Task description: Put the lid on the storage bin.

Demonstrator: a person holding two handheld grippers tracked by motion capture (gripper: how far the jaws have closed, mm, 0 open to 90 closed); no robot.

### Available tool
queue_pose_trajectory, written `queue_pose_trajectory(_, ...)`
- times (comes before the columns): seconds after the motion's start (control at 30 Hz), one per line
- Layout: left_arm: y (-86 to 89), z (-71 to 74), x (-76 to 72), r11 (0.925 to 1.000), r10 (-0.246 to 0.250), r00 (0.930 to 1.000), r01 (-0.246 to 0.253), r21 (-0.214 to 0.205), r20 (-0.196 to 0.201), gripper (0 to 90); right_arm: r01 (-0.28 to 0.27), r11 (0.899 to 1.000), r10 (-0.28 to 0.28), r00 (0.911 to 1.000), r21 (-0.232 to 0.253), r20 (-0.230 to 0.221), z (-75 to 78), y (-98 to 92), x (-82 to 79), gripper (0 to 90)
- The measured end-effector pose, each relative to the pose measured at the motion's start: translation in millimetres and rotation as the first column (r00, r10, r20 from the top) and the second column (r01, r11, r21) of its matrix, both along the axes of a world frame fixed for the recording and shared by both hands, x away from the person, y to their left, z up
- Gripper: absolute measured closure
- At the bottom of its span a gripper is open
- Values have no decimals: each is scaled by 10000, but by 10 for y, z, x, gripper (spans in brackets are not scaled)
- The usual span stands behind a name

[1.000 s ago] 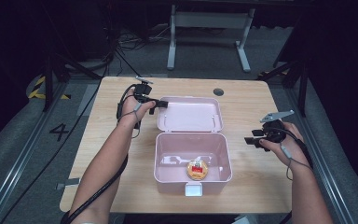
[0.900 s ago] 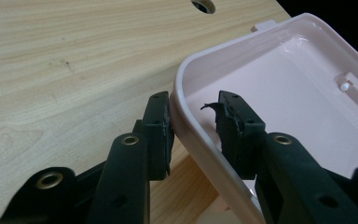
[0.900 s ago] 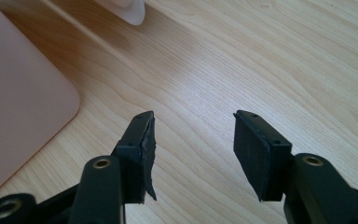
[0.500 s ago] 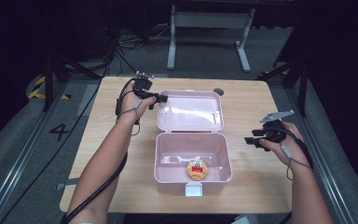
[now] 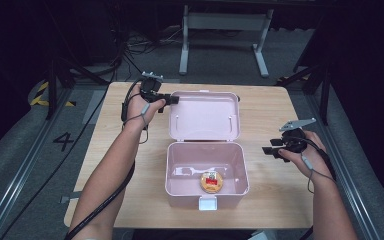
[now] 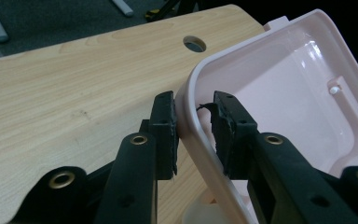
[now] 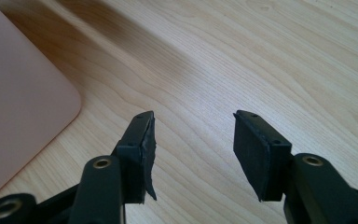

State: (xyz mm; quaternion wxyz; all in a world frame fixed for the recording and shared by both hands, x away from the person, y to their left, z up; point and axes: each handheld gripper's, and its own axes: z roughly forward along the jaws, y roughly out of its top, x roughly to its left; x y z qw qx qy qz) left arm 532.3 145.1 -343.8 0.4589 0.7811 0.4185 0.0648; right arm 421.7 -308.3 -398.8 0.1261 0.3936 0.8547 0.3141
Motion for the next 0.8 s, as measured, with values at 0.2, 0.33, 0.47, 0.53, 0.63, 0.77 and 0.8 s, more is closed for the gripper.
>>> queue_pose_trajectory(0.2, 28, 114, -75, 9998, -92, 9993, 98, -183, 358, 720, 6, 10000, -6, 10000, -3, 3, 6, 3, -4, 494)
queue_pose_trajectory(0.33, 34, 184, -124, 9996, -165, 9979, 178, -207, 622, 724, -10, 10000, 10, 10000, -38, -3, 4, 8, -2, 493)
queue_pose_trajectory(0.47, 36, 260, -172, 9995, -268, 9959, 284, -168, 863, 731, -88, 9999, 88, 10000, 145, -19, 8, 14, -6, 497)
queue_pose_trajectory(0.53, 36, 279, -182, 9995, -253, 9955, 269, -164, 914, 736, -123, 9998, 123, 9999, 170, -17, 15, 14, -7, 502)
queue_pose_trajectory(0.63, 16, 338, -219, 9992, -367, 9926, 385, -138, 1159, 741, -302, 9990, 303, 9995, 319, -40, 42, 13, -20, 569)
queue_pose_trajectory(0.77, 5, 390, -270, 9988, -447, 9888, 470, -126, 1423, 746, -564, 9967, 579, 9980, 584, -244, 82, 7, -42, 673)
queue_pose_trajectory(0.8, 5, 400, -288, 9989, -394, 9890, 426, -192, 1425, 746, -641, 9956, 662, 9973, 680, -303, 97, 7, -51, 693)
